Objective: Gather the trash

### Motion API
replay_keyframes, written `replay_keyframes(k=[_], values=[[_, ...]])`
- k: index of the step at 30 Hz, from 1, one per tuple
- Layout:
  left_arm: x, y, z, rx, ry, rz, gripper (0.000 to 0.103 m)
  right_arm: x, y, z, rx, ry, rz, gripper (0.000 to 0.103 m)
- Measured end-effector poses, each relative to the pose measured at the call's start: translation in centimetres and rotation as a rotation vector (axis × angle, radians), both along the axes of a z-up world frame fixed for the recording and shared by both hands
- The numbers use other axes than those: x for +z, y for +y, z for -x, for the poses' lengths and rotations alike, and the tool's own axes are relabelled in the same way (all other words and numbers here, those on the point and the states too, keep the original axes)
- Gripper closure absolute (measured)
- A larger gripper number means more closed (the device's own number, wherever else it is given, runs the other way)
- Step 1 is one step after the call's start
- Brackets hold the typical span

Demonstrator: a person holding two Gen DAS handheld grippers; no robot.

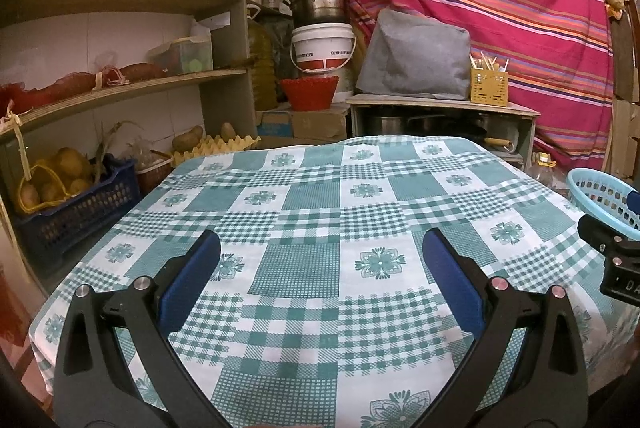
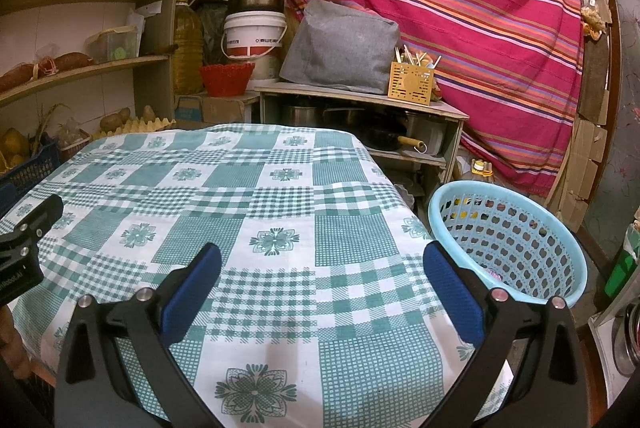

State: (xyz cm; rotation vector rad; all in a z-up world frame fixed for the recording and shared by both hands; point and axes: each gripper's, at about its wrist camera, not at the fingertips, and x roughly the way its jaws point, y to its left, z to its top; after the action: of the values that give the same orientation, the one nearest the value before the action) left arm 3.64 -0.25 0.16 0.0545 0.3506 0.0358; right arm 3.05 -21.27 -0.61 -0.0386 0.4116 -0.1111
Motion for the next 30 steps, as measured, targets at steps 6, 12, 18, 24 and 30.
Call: replay_keyframes(k=[6, 12, 18, 24, 30], values=[[0.04, -0.02, 0.05, -0.001, -0.001, 0.000, 0.005, -0.02, -0.05, 0.02, -0.001, 0.000, -0.001, 0.005], [-0.01, 0.02, 0.02, 0.001, 0.000, -0.004, 0.005, 0.01, -0.04, 0.01, 0.000, 0.000, 0.000, 0.005], [-0.04, 0.24, 0.02, -0.001, -0.004, -0.005, 0.005, 0.01, -0.01, -0.02, 0.000, 0.000, 0.000, 0.005], [-0.05, 0.28, 0.04, -0.001, -0.003, -0.005, 0.005, 0.06, 0.04, -0.04, 0.000, 0.001, 0.001, 0.005], [-0.11, 0.87, -0.26, -0.020, 0.021, 0.038, 0.005, 0.04, 0.03, -0.03, 0.000, 0.001, 0.002, 0.005]])
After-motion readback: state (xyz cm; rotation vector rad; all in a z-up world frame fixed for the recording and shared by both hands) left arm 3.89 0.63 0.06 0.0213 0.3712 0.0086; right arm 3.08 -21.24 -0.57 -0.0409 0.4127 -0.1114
